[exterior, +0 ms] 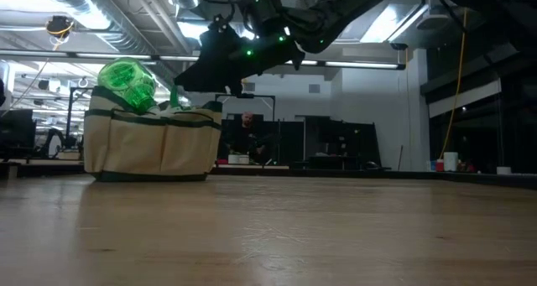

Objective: Pick & Place Garden tools in Gardening bag
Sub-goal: Put the green spray bottle into the white gardening bag

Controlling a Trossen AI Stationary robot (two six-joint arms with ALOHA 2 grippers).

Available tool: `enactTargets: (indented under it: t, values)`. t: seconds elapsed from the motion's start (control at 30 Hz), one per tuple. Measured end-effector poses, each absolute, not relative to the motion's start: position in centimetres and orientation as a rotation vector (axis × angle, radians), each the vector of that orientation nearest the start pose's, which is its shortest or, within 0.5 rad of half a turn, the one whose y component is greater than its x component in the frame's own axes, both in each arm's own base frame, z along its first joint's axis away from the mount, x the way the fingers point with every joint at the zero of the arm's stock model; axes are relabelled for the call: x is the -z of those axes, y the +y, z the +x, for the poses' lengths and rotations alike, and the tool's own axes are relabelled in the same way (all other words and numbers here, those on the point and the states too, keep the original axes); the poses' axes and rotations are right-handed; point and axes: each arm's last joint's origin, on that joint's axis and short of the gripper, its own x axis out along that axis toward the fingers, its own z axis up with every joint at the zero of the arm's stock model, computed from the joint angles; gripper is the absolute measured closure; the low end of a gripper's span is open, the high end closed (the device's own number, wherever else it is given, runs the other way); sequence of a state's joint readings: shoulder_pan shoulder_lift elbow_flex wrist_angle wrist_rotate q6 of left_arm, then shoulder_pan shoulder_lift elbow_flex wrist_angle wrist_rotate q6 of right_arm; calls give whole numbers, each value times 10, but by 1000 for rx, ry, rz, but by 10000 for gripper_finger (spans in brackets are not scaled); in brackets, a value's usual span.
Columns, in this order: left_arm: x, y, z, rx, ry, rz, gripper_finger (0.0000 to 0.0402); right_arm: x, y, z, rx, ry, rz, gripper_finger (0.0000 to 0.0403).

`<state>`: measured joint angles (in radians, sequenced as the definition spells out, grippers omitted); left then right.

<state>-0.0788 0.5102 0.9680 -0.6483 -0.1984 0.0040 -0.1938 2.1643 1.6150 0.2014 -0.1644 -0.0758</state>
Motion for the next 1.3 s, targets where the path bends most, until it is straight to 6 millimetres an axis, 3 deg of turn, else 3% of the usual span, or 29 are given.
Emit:
enactTargets:
  t: [0.13, 0.37, 0.7, 0.83, 1.1, 1.3]
  values:
    - [-376, 0, 77, -118, 189, 30, 238, -213, -92, 490, -4, 338, 5, 192]
    - [-376, 0, 77, -118, 190, 7, 237, -196, -91, 497, -45, 318, 46, 197]
    - [-376, 0, 77, -120, 188, -13, 236, -192, -97, 500, 33, 273, 27, 220]
    - [-376, 0, 77, -120, 189, -13, 237, -190, -99, 499, 40, 292, 29, 252]
    - [-376, 0, 77, -121, 188, -15, 238, -191, -97, 500, 29, 286, 12, 356]
    - [-376, 0, 77, -121, 188, -15, 236, -191, -97, 499, 13, 291, -90, 372]
